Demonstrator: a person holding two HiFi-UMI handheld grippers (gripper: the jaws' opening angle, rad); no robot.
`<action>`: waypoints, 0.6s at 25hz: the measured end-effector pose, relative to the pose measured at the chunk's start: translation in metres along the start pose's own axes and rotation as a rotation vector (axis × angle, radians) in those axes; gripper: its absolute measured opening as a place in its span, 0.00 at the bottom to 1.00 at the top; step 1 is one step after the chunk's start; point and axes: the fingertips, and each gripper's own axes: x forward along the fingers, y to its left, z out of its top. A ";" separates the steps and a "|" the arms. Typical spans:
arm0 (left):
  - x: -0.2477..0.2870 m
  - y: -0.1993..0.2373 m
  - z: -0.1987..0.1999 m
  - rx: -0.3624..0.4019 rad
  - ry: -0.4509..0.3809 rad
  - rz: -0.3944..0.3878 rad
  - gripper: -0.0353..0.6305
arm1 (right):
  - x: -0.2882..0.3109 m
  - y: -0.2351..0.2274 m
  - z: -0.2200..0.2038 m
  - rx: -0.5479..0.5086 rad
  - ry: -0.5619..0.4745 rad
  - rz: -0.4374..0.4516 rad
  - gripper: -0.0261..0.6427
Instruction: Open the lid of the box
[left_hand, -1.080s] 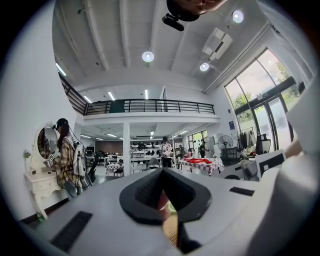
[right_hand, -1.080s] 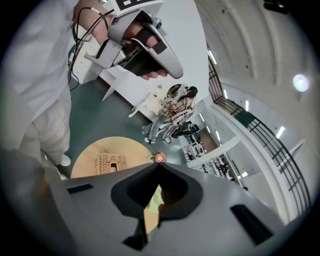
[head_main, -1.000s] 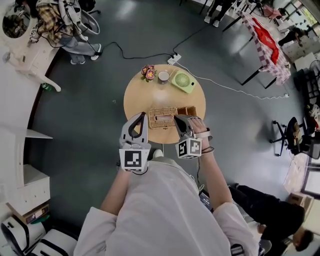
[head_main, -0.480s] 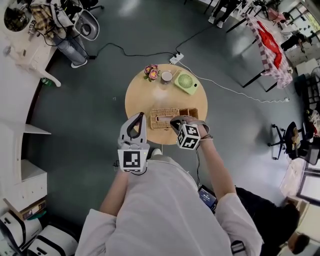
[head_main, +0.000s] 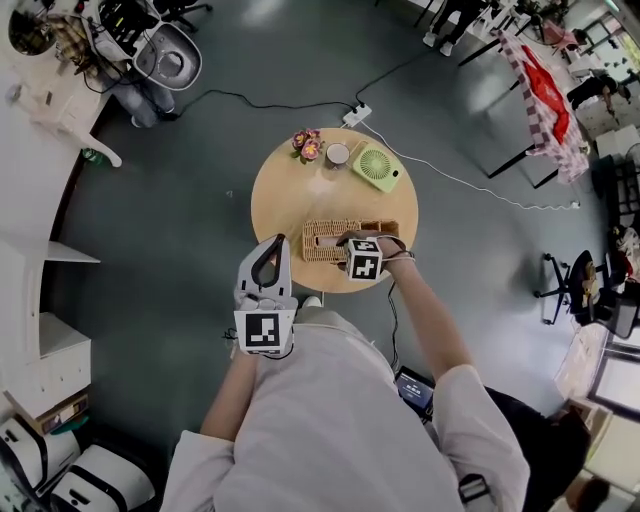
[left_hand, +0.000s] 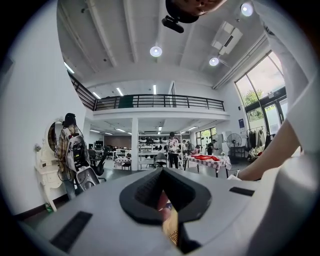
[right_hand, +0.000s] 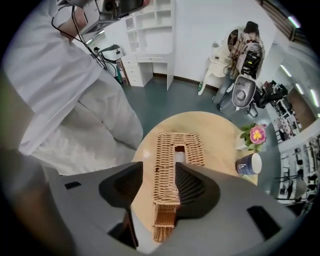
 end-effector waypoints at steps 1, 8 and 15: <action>-0.001 0.002 -0.001 -0.001 0.003 0.004 0.04 | 0.009 0.000 0.000 -0.002 0.007 0.012 0.35; -0.002 0.004 -0.016 -0.016 0.017 0.030 0.04 | 0.060 -0.005 -0.010 -0.020 0.056 0.007 0.40; 0.002 0.006 -0.024 -0.032 0.025 0.046 0.04 | 0.087 -0.007 -0.018 -0.033 0.089 0.015 0.42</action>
